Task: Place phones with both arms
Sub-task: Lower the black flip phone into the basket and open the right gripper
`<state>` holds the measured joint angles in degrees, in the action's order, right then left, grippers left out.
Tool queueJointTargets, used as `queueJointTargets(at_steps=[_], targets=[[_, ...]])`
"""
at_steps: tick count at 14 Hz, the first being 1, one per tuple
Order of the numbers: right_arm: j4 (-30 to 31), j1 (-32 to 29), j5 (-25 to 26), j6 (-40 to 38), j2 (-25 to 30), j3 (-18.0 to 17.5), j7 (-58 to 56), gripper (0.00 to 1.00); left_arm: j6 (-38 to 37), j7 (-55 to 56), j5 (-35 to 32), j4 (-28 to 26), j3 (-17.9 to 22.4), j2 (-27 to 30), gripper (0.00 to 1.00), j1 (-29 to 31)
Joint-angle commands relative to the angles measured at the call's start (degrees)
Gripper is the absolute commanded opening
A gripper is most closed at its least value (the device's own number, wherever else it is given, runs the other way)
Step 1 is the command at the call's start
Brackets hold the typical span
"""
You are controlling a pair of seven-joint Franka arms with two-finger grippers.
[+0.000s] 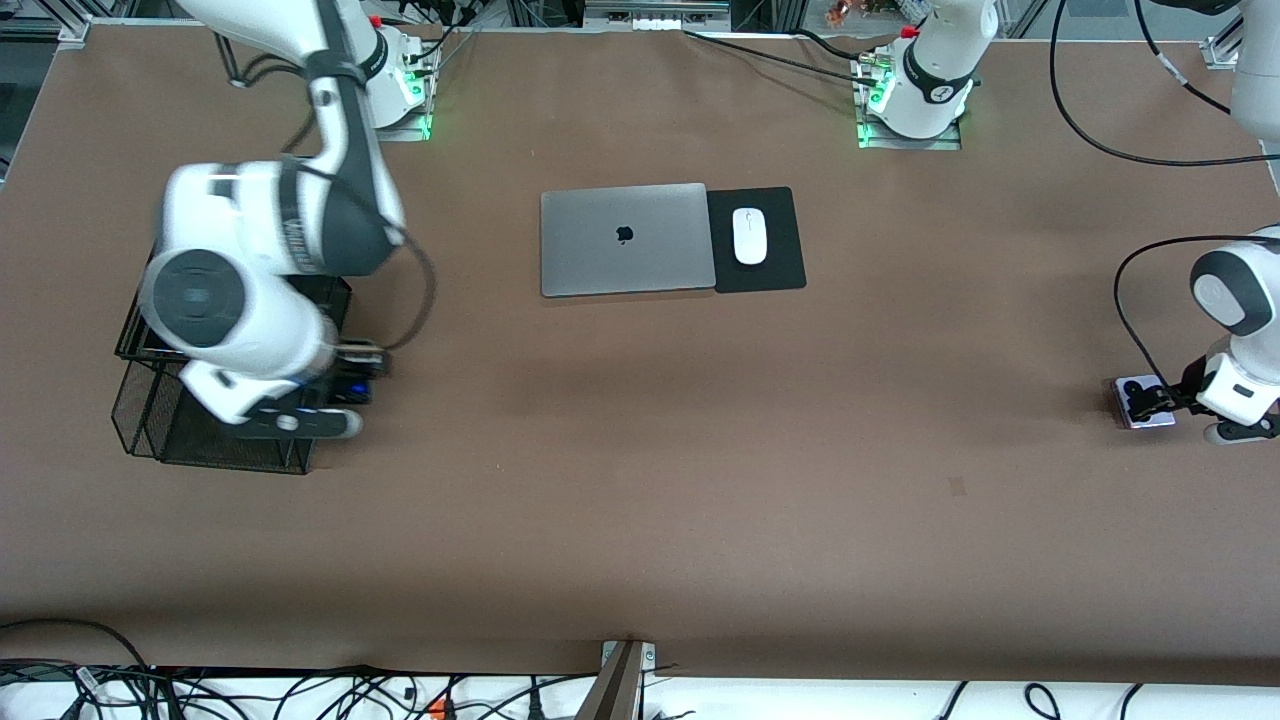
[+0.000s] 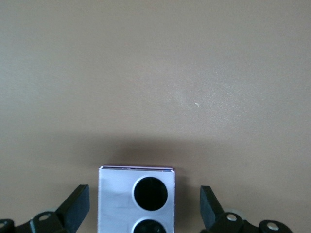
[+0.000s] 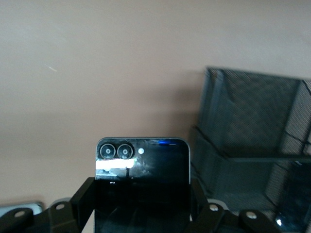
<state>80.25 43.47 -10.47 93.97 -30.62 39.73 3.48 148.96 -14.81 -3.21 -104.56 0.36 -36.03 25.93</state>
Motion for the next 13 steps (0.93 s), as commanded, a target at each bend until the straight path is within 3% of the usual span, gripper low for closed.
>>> queueJointTargets(at_steps=[1,3,6,13], targets=[[11.9,1.4,0.8,1.1,6.8,5.2,-7.1,0.00,3.6,0.0,1.5,-2.1,-0.5,-0.4,1.00,0.3],[15.3,1.4,0.7,0.9,7.6,9.1,-11.4,0.00,4.4,0.0,1.5,-2.1,-0.5,-1.2,1.00,0.3],[20.7,1.7,0.7,1.3,8.4,11.5,-11.5,0.00,4.4,0.0,1.5,-2.1,-0.5,-1.3,1.00,1.0],[28.0,1.6,0.4,5.8,8.5,13.0,-11.5,0.01,4.8,-0.8,1.5,-2.1,-0.4,-2.0,1.00,1.4]])
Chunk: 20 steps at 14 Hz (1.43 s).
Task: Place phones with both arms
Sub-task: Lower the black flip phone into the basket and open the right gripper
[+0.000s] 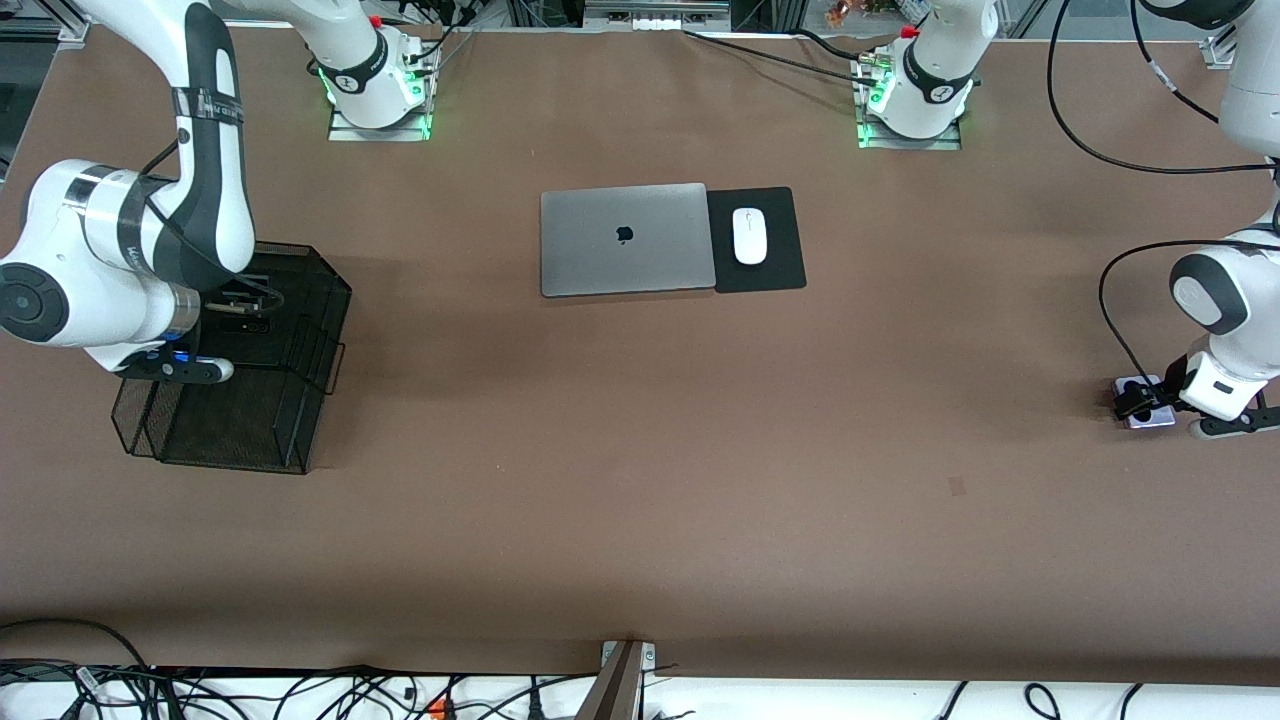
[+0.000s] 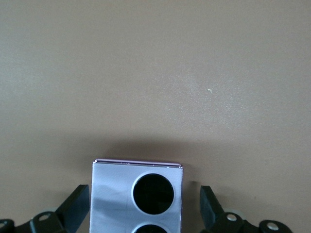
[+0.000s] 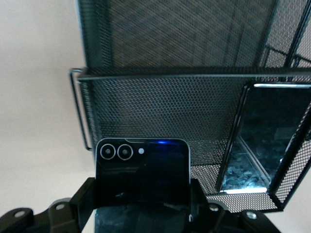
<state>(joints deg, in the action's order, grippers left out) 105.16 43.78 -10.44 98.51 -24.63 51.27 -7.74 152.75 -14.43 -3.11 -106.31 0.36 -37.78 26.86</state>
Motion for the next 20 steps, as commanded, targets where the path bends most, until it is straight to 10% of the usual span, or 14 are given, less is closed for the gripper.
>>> queueJointTargets(at_steps=[1,6,11,13,16,20], targets=[[3.6,1.3,0.2,1.7,2.5,1.5,-0.3,0.02,1.2,-1.6,1.2,-0.3,-0.4,-0.6,1.00,1.4],[5.2,1.1,0.2,5.7,2.0,1.6,-0.3,0.04,2.1,-1.7,0.5,-0.3,-0.4,-1.2,1.00,2.0],[5.1,1.1,-0.5,8.2,1.1,1.4,0.2,0.30,4.4,-1.7,0.5,-0.1,-0.4,-2.7,1.00,1.8],[5.1,1.1,-0.6,9.3,1.0,1.3,0.5,0.44,4.3,-1.3,0.5,-0.1,-0.4,-2.7,0.85,1.7],[4.6,1.1,-4.2,9.7,-0.1,1.2,0.6,0.99,4.1,-1.0,0.5,0.0,-0.4,-2.7,0.57,1.5],[2.6,1.4,-4.2,8.6,0.0,1.2,0.7,1.00,4.0,-1.0,0.6,0.4,-0.4,-2.7,0.36,1.5]])
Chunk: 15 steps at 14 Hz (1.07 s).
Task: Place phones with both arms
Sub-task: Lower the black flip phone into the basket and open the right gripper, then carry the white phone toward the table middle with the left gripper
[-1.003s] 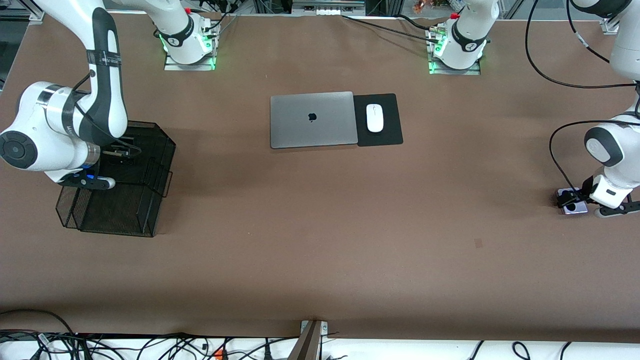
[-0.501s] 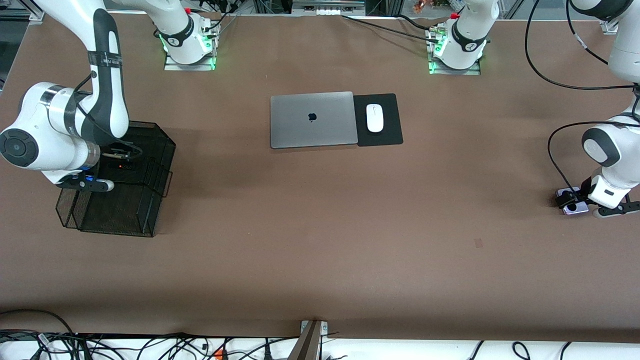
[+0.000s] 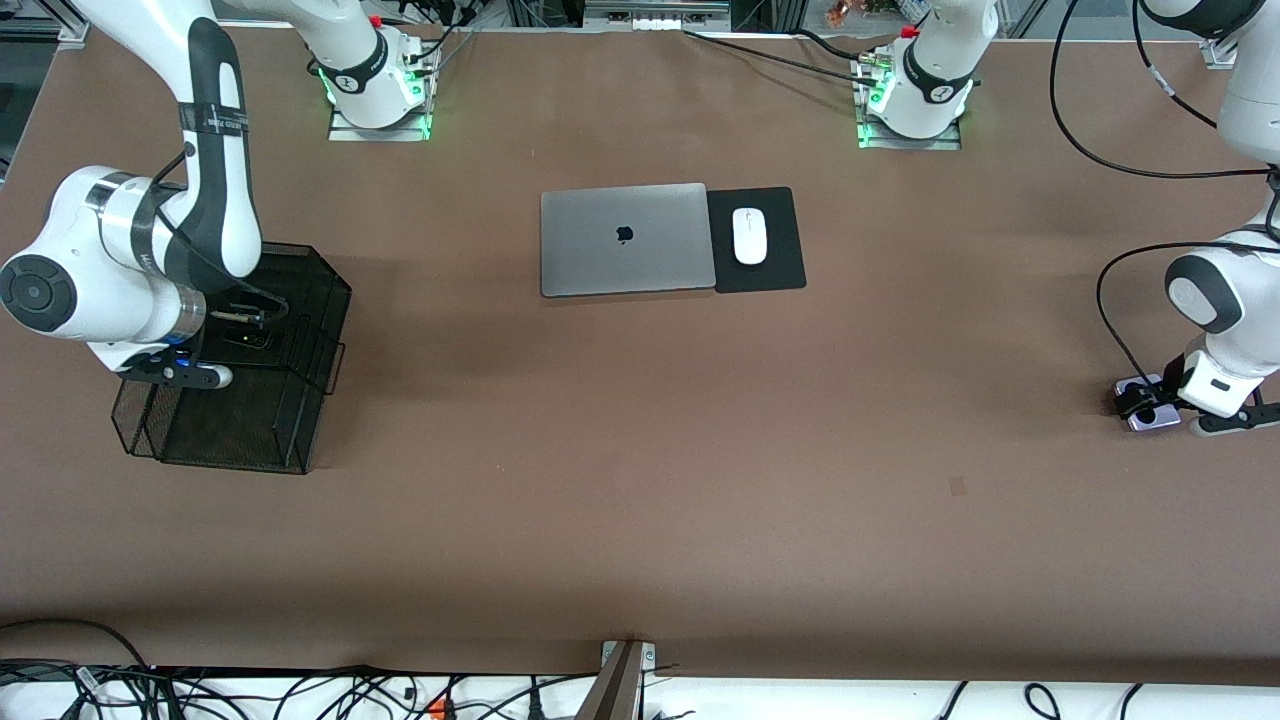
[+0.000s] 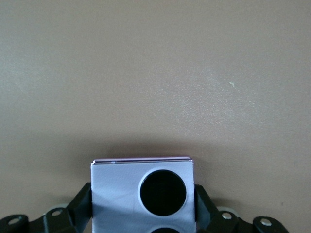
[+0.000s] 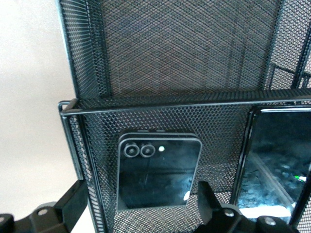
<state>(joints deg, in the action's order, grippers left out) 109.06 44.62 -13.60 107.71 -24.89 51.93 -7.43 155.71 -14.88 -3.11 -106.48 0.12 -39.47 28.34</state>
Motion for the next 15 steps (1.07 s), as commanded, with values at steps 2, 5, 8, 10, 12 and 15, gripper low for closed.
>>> queueJointTargets(at_steps=[2,5,8,10,12,15], targets=[[-4.6,0.5,-1.1,-2.3,0.5,0.6,-0.1,1.00,0.8,-0.7,0.5,0.8,-0.1,-0.8,0.36,0.0],[-13.7,0.0,-1.1,-10.4,0.4,0.6,-0.1,1.00,-2.8,-0.5,0.5,2.9,-0.3,-0.3,0.36,-0.7],[-22.1,-0.1,-2.2,-17.1,0.5,0.7,2.0,1.00,-10.5,-0.2,0.5,7.2,-0.3,1.3,0.36,-1.6],[-24.8,-0.1,-6.0,-19.2,0.4,0.7,4.4,1.00,-13.1,-0.1,0.6,8.9,-0.3,1.8,0.36,-2.0],[-24.8,-0.1,-8.4,-19.2,0.4,0.7,4.9,1.00,-13.2,1.4,0.6,9.8,-0.2,1.8,0.36,-3.4],[-24.9,1.0,-10.5,-19.0,0.5,0.3,6.7,1.00,-13.2,6.5,0.5,10.6,0.0,1.5,0.36,-7.2]])
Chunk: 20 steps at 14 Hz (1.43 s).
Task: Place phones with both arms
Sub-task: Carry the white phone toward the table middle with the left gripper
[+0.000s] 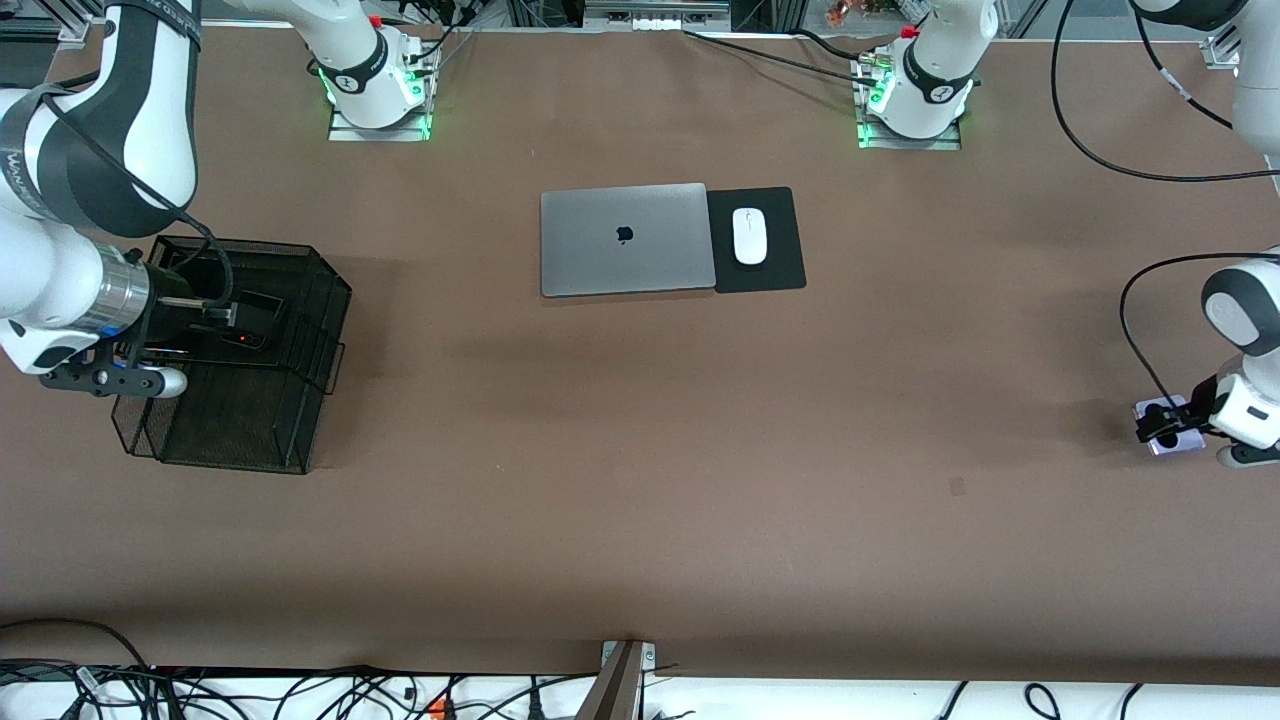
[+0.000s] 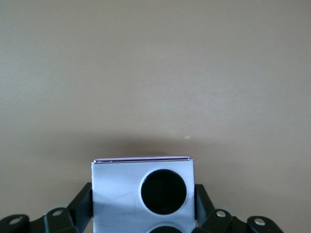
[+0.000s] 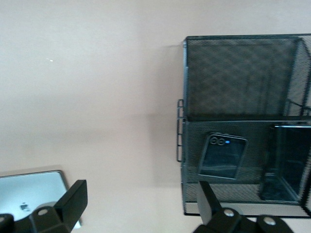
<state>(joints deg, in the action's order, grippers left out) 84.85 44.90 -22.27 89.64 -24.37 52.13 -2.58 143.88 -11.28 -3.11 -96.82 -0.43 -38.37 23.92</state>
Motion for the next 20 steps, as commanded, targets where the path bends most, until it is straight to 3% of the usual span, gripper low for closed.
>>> queueJointTargets(at_steps=[1,6,8,12,15,18,20], targets=[[-0.7,0.8,-1.7,-1.1,0.2,0.0,2.1,1.00,-1.4,4.4,0.5,1.1,0.7,0.4,0.36,-4.7],[-4.4,-0.2,-1.7,-3.1,0.0,0.1,1.6,1.00,-1.8,8.4,0.5,2.3,0.9,0.8,0.36,-11.8],[-5.0,-2.6,-1.8,-3.2,-0.2,-1.8,2.8,1.00,-3.4,11.8,0.5,2.4,0.9,1.5,0.36,-15.3],[-9.3,-20.2,3.4,-4.3,0.4,-23.7,7.5,1.00,-4.2,18.6,0.5,2.7,1.0,1.5,0.36,-21.5],[-11.6,-30.7,8.8,-5.2,0.5,-37.1,9.0,1.00,-7.0,23.4,0.0,3.9,1.0,1.1,0.36,-25.8],[-11.6,-42.8,17.3,-5.2,1.4,-54.1,11.6,1.00,-8.2,29.9,-1.8,5.2,1.0,0.8,0.36,-30.4],[-11.6,-47.7,22.9,-4.7,1.4,-62.6,13.8,1.00,-10.3,34.4,-2.6,6.2,1.0,0.5,0.36,-34.0]])
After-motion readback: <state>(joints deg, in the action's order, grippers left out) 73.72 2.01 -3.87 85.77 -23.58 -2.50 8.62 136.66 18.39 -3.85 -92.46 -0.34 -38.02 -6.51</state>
